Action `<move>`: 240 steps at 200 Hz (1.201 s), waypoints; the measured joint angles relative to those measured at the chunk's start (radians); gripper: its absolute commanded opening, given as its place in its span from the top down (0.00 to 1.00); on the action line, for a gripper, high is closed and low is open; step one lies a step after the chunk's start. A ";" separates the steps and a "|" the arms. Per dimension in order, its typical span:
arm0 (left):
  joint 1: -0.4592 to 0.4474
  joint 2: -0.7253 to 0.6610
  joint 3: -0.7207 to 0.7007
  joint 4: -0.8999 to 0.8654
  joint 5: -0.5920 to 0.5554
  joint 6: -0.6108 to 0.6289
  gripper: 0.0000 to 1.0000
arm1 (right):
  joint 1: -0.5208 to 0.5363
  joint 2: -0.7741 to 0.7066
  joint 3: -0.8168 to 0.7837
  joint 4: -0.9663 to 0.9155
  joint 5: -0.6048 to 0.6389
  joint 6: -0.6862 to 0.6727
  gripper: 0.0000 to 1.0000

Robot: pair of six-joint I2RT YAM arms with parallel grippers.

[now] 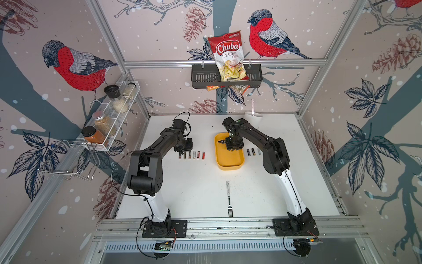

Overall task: Take the batteries out of the storage box
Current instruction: Pick up the battery from the storage box.

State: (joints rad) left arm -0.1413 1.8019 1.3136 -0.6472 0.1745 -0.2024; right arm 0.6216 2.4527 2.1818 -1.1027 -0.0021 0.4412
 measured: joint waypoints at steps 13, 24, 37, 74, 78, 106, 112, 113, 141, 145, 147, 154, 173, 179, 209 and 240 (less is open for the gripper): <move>0.000 0.000 0.000 -0.001 0.000 0.000 0.68 | -0.007 0.002 0.009 -0.001 0.000 0.000 0.50; 0.000 0.000 0.001 -0.001 0.000 0.000 0.68 | -0.010 0.002 0.014 0.002 0.000 0.000 0.50; 0.000 0.000 0.001 -0.001 -0.003 0.000 0.68 | -0.014 0.009 0.025 0.002 0.000 0.000 0.53; 0.000 0.000 -0.001 -0.001 -0.003 0.001 0.68 | -0.015 0.041 0.062 -0.009 0.001 -0.002 0.61; 0.000 0.000 -0.001 -0.001 -0.005 0.001 0.68 | -0.015 0.041 0.062 -0.010 0.002 -0.002 0.62; 0.000 0.000 -0.006 -0.001 -0.018 0.001 0.68 | -0.008 0.041 0.055 -0.023 0.013 -0.017 0.66; 0.000 0.000 -0.006 -0.001 -0.018 0.001 0.69 | -0.005 0.041 0.055 -0.023 0.019 -0.018 0.68; 0.000 0.000 -0.006 -0.001 -0.018 0.001 0.69 | -0.005 0.041 0.055 -0.024 0.019 -0.018 0.68; 0.000 -0.001 -0.008 -0.001 -0.018 0.001 0.69 | 0.012 0.041 0.053 -0.025 0.020 -0.019 0.72; 0.000 -0.002 -0.008 -0.001 -0.018 0.001 0.69 | 0.013 0.041 0.053 -0.024 0.020 -0.019 0.72; 0.000 -0.002 -0.008 -0.001 -0.019 0.001 0.68 | 0.013 0.041 0.052 -0.024 0.020 -0.020 0.73; 0.000 -0.004 -0.008 -0.001 -0.019 0.001 0.69 | 0.014 0.041 0.051 -0.024 0.020 -0.020 0.75; 0.000 -0.012 -0.008 -0.001 -0.019 0.001 0.68 | 0.015 0.041 0.051 -0.024 0.020 -0.023 0.79; 0.000 -0.015 -0.008 -0.001 -0.019 0.000 0.69 | 0.015 0.040 0.050 -0.024 0.020 -0.023 0.80; 0.000 -0.021 -0.003 -0.005 -0.020 0.000 0.68 | 0.015 0.039 0.048 -0.023 0.020 -0.024 0.83; 0.000 -0.035 -0.002 -0.019 -0.021 0.000 0.68 | 0.015 0.030 0.042 -0.023 0.008 -0.026 0.83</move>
State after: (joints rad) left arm -0.1413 1.7672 1.3117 -0.6659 0.1532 -0.2020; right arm 0.6365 2.4825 2.2238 -1.1259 0.0063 0.4149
